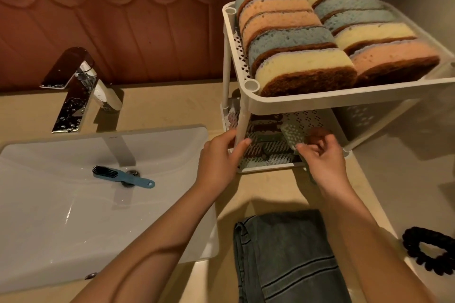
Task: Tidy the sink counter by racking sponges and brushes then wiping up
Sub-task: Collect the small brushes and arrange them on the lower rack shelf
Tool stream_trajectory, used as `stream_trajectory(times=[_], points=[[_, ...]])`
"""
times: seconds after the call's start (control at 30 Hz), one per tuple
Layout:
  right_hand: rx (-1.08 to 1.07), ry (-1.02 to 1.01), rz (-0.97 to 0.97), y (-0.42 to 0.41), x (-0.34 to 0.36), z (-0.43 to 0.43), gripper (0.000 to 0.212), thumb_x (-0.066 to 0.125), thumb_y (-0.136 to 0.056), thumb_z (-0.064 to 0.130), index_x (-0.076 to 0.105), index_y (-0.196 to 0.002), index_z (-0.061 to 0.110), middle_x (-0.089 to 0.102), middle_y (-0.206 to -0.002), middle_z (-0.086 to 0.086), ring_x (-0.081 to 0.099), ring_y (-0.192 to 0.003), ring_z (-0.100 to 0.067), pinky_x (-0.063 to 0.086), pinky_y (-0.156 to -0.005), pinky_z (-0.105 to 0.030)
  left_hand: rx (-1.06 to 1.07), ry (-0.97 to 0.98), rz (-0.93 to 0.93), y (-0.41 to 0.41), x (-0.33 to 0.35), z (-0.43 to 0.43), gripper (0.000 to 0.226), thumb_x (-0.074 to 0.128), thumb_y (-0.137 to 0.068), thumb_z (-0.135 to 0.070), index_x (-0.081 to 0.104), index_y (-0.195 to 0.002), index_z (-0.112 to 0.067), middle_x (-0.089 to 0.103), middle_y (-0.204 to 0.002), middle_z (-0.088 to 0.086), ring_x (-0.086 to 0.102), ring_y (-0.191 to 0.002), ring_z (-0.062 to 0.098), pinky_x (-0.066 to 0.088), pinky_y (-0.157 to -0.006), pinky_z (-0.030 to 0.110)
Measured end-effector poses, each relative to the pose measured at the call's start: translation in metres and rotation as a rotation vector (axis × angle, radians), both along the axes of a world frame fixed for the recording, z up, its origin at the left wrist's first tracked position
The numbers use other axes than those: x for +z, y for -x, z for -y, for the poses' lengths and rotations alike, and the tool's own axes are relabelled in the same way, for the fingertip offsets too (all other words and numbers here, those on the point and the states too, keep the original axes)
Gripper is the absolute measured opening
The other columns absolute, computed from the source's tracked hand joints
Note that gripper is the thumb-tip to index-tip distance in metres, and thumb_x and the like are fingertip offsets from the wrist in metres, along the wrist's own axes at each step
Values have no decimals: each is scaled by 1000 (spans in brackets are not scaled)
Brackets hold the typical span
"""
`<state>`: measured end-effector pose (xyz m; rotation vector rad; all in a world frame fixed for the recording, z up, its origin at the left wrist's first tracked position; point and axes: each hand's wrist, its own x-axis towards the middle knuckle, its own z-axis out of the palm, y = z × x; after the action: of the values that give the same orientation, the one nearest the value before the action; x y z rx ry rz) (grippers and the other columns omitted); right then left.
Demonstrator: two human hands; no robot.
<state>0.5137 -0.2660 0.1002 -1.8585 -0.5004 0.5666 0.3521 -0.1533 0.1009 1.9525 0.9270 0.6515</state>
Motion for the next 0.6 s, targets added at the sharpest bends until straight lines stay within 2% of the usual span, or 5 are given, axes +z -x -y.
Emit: stream_trajectory(times=[0.07, 0.23, 0.33, 0.5, 0.6], points=[[69, 107, 159, -15, -1, -8, 23, 62, -85, 8, 56, -107, 13, 62, -98, -1, 59, -90, -13, 46, -77, -23, -12, -43, -14, 1, -3, -2, 26, 54, -91, -34, 68, -105, -17, 72, -94, -3, 64, -84, 7, 52, -70, 24], [290, 291, 533, -43, -11, -31, 24, 59, -87, 7, 61, -111, 6, 62, -114, -13, 56, -107, -27, 44, -88, -32, -6, -121, -44, 1, -7, -4, 26, 54, -91, -35, 67, -109, -22, 73, -93, -3, 65, -83, 10, 45, -62, 17], [414, 405, 568, -56, -16, -48, 22, 55, -89, 8, 62, -110, 5, 61, -118, -16, 54, -111, -33, 42, -96, -39, 1, -119, -56, 0, -8, -4, 28, 54, -91, -37, 68, -108, -21, 73, -94, -2, 66, -84, 12, 53, -68, 28], [496, 458, 563, -60, -26, -63, 21, 54, -90, 5, 64, -108, 1, 62, -118, -16, 54, -111, -32, 35, -85, -23, 3, -122, -58, 0, -10, -6, 29, 53, -90, -41, 69, -104, -20, 74, -92, -2, 67, -84, 13, 55, -69, 35], [514, 477, 545, -63, -35, -66, 17, 54, -89, 4, 65, -101, 1, 64, -112, -16, 56, -107, -32, 34, -80, -22, 2, -128, -66, 0, -10, -6, 28, 54, -90, -40, 70, -103, -20, 74, -91, -2, 67, -84, 13, 54, -68, 35]])
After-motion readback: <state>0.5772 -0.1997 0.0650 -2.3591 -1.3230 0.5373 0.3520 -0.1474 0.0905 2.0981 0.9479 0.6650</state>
